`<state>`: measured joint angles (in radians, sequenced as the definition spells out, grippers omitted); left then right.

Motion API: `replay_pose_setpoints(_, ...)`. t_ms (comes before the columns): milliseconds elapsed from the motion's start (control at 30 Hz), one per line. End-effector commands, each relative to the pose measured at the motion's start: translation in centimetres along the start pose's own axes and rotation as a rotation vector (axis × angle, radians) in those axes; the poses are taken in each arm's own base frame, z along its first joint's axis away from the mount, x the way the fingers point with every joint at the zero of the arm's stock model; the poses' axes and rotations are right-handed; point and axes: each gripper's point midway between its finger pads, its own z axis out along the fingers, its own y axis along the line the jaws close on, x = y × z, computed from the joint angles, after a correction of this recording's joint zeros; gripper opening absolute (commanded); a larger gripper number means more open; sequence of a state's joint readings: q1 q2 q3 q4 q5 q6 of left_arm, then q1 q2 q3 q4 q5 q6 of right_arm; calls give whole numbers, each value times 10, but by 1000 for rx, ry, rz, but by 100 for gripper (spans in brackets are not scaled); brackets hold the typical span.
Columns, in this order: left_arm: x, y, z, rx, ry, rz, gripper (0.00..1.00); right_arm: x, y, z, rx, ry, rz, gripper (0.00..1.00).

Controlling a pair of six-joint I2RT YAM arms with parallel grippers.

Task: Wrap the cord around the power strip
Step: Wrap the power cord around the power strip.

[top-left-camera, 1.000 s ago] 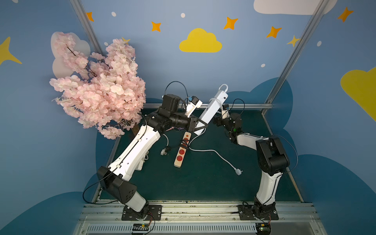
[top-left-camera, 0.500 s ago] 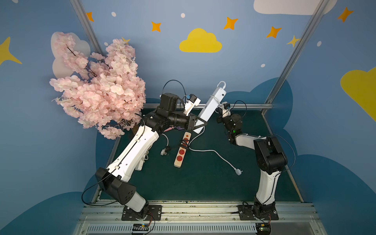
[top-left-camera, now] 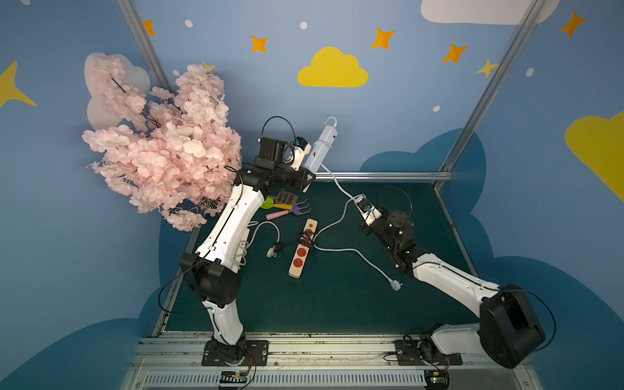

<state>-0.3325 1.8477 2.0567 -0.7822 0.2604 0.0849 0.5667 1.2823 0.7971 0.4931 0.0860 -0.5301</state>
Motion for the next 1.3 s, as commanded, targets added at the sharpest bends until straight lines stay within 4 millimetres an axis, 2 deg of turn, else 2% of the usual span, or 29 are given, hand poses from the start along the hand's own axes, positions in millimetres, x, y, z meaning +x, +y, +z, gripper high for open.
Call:
replay_pose_setpoints(0, 46, 26, 8, -190, 226, 197, 2, -30, -10, -25, -28, -21, -149, 0)
replay_pose_setpoints(67, 69, 0, 18, -126, 309, 270, 2, -53, -27, -27, 0, -29, -216, 0)
replay_pose_setpoints(133, 96, -26, 23, -64, 395, 322, 2, -73, -56, -23, 73, -14, -229, 0)
replay_pose_setpoints(200, 124, -52, 23, 30, 466, 367, 2, -77, -76, -12, 49, 20, -250, 0)
replay_pose_setpoints(300, 152, -94, 10, 237, 511, 360, 3, -61, -97, 13, -29, 105, -257, 0)
replay_pose_setpoints(400, 165, -148, -17, 501, 472, 386, 2, -41, -110, 38, -115, 170, -233, 0)
replay_pose_setpoints(467, 167, -177, -35, 627, 432, 411, 2, -26, -112, 52, -185, 189, -201, 0)
replay_pose_setpoints(533, 161, -200, -52, 744, 380, 396, 2, -13, -115, 67, -229, 186, -139, 0)
replay_pose_setpoints(600, 148, -216, -65, 833, 311, 378, 3, -6, -109, 77, -319, 153, -61, 0)
replay_pose_setpoints(733, 118, -231, -79, 907, 173, 378, 2, 10, -96, 97, -447, 88, 120, 0)
replay_pose_setpoints(900, 84, -227, -80, 850, 36, 379, 3, 32, -96, 119, -419, 1, 399, 35)
replay_pose_setpoints(967, 74, -227, -82, 833, 7, 380, 3, 37, -94, 125, -398, -19, 484, 44)
replay_pose_setpoints(1067, 62, -227, -85, 814, -38, 380, 3, 40, -91, 135, -349, -59, 567, 53)
replay_pose_setpoints(1267, 37, -225, -94, 770, -123, 368, 3, 65, -83, 154, -216, -43, 668, 59)
